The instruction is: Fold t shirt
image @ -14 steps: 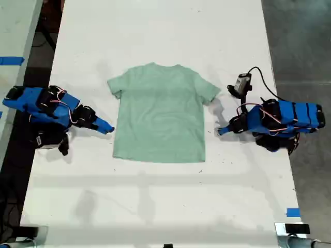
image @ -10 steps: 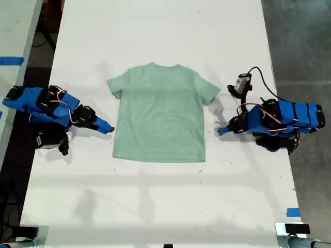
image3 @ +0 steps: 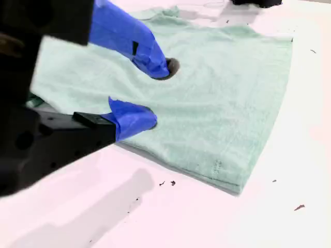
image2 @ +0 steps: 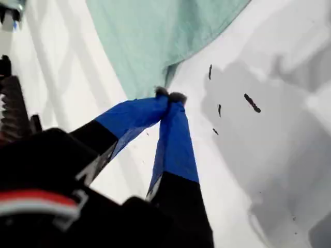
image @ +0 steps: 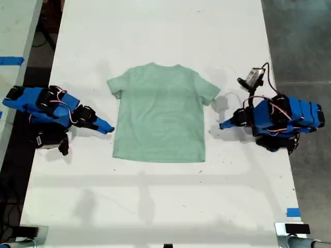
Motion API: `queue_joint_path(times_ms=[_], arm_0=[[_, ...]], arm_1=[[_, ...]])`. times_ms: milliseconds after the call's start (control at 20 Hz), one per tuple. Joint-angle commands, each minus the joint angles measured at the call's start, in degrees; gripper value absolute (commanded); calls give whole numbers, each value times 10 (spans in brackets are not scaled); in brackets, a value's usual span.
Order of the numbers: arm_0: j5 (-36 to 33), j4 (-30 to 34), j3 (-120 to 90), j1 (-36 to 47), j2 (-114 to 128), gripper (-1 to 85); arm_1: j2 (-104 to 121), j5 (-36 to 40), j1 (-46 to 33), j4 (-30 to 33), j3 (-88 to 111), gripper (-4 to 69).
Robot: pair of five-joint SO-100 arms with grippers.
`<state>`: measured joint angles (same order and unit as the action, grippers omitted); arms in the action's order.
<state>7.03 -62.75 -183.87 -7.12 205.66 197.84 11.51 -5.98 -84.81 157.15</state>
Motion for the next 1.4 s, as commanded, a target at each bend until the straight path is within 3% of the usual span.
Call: queue_joint_path(times_ms=[0,150,250,400,650,1050,1100,1150,1200,1350], arm_0=[[-3,8,-4,-5,4,123],[-3,8,-4,-5,4,123],[-3,8,-4,-5,4,123],[-3,8,-4,-5,4,123],[-3,8,-4,-5,4,123],[-3,8,-4,-5,4,123],[-3,8,-4,-5,4,123],[-3,8,-4,-5,4,123],[-3,8,-4,-5,4,123],[-3,8,-4,-5,4,123]], arm_1=[[-125,56,-98,-50,-177,-3],[-367,149,-229,-72,-350,3],[-524,210,-305,-75,-453,94],[-732,279,-384,-76,-588,160],[-977,365,-476,5,-650,208],[-1194,373,-519,67,-693,160],[-1201,369,-519,73,-690,135],[-1203,367,-519,78,-686,41],[-1201,362,-519,80,-683,-5],[-1176,356,-512,69,-688,-5]])
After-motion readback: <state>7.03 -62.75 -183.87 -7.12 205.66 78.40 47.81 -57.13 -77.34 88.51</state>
